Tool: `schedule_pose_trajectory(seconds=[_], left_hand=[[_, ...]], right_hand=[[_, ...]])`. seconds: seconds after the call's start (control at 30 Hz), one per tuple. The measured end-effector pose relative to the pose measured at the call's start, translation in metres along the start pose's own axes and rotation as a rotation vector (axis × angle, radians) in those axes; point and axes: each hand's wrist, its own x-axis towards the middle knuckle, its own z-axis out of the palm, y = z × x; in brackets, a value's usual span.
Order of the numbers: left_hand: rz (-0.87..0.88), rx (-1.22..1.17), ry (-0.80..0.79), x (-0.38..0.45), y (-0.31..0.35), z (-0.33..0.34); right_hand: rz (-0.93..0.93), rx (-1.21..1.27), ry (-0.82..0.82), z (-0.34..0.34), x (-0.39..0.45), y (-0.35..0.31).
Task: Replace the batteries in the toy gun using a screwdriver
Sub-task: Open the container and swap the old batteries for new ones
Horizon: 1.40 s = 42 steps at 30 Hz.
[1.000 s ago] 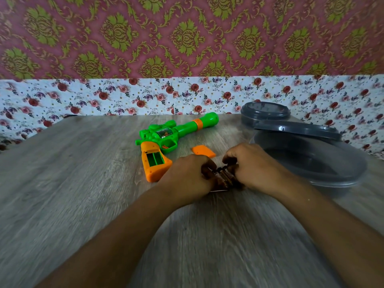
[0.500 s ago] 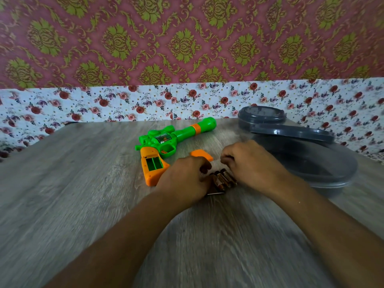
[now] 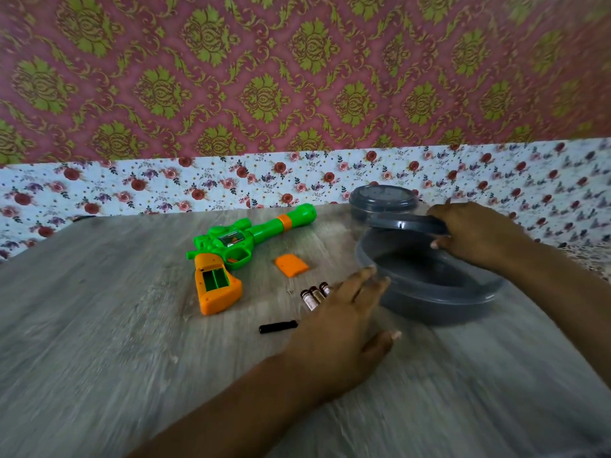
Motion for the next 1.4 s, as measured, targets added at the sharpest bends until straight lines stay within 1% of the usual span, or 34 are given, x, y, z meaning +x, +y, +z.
schedule_pose_trajectory(seconds=[0.13, 0.27, 0.4, 0.57, 0.7, 0.8, 0.9, 1.03, 1.07, 1.13, 1.2, 1.23, 1.3, 1.4], left_hand=[[0.021, 0.093, -0.039, -0.003, 0.002, -0.001], [0.023, 0.122, -0.061, -0.004, 0.000, 0.001], [0.022, 0.148, -0.080, -0.004, -0.003, 0.002], [0.018, 0.158, -0.083, -0.005, -0.002, 0.002], [0.015, 0.154, -0.082, -0.005, -0.001, 0.001], [0.021, 0.150, -0.073, -0.006, -0.001, 0.001], [0.020, 0.126, -0.065, -0.005, 0.000, 0.000], [0.029, 0.077, 0.006, -0.004, 0.001, -0.002], [0.040, 0.072, 0.031, -0.003, 0.001, -0.002], [0.078, 0.109, 0.115, 0.001, 0.000, -0.004], [0.086, 0.140, 0.213, 0.009, 0.000, -0.008], [0.088, 0.143, 0.235, 0.014, 0.003, -0.012], [0.084, 0.153, 0.200, 0.024, 0.010, -0.016], [0.095, 0.246, 0.073, 0.044, 0.013, -0.018]], right_hand=[[-0.048, -0.035, 0.098, 0.002, -0.007, -0.004], [-0.095, -0.034, 0.132, -0.008, -0.022, -0.012], [-0.139, -0.041, 0.115, -0.024, -0.046, -0.022], [-0.193, -0.116, 0.089, -0.033, -0.071, -0.025], [-0.209, -0.108, 0.091, -0.029, -0.084, -0.021], [-0.214, -0.145, 0.127, -0.018, -0.089, -0.016], [-0.201, -0.096, 0.149, -0.013, -0.089, -0.011], [-0.283, 0.072, 0.194, -0.015, -0.091, -0.006], [-0.290, 0.133, 0.177, -0.016, -0.090, -0.005], [-0.268, 0.200, 0.066, -0.018, -0.087, -0.001], [-0.222, 0.160, -0.106, -0.018, -0.080, 0.005], [-0.215, 0.130, -0.177, -0.017, -0.076, 0.006], [-0.215, 0.082, -0.252, -0.012, -0.070, 0.009], [-0.244, 0.075, -0.218, -0.008, -0.064, 0.013]])
